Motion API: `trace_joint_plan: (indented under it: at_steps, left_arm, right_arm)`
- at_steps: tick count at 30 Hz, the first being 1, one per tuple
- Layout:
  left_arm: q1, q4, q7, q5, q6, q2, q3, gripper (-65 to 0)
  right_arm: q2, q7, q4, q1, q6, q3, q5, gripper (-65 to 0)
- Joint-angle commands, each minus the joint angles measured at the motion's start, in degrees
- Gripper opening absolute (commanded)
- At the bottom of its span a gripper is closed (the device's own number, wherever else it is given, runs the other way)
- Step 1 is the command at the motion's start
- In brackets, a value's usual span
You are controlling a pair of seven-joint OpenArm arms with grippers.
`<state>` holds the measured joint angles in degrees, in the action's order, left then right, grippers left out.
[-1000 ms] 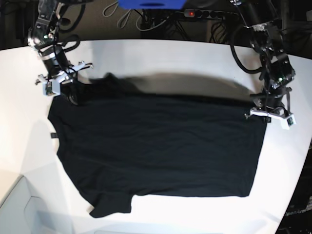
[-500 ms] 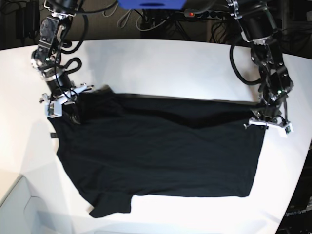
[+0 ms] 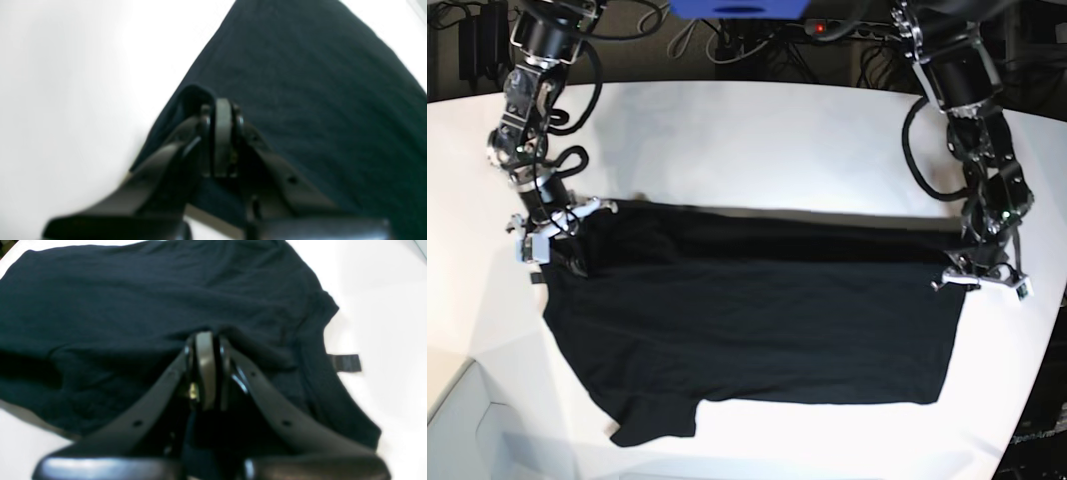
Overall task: Layout the t-shirt on the table in an organized manner, then fold the t-shirt properly
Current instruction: 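Lift the shoulder edge with both grippers and pull it toward the hem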
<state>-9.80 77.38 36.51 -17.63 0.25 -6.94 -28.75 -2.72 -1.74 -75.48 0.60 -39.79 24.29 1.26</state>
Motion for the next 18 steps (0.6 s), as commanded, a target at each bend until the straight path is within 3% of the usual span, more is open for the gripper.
trace_joint_plan:
  at_steps: [1, 12, 15, 18]
  left_arm:
    - [-1.5, 0.9, -1.1, -0.2, 0.0, -0.7, 0.0, -65.0]
    - [-4.7, -5.9, -1.1, -0.2, -0.3, -1.5, 0.0, -65.0]
    - [-5.3, -6.5, -1.0, -0.2, -0.4, -2.0, 0.0, -63.5]
    - [-5.5, -6.6, -1.1, -0.4, -0.4, -2.6, 0.0, -54.1]
  right_arm:
    - [-0.5, 1.9, -1.0, 0.8, -0.2, 0.1, 1.1, -65.0]
    - [-1.4, 1.8, -0.9, 1.3, -0.2, -3.9, 1.1, -65.0]
    - [-2.3, -1.6, -0.9, 1.4, -0.2, -4.4, 1.1, -55.7]
    - [-2.9, -5.1, -1.2, 1.6, -0.2, -3.9, 1.2, -41.0]
